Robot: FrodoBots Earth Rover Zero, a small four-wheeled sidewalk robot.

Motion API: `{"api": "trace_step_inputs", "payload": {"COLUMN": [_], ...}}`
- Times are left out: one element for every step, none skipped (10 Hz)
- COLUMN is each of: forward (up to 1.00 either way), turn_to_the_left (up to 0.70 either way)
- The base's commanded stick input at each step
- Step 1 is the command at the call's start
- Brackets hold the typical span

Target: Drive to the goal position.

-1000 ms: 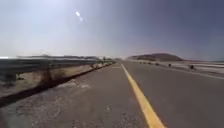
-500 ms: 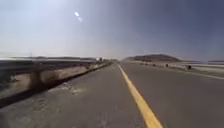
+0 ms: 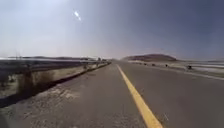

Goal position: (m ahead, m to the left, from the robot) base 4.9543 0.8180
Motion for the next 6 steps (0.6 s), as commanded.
{"api": "trace_step_inputs", "payload": {"forward": [0.50,0.50,0.50,0.50,0.50,0.50], "turn_to_the_left": [0.00,0.00,0.00,0.00,0.00,0.00]}}
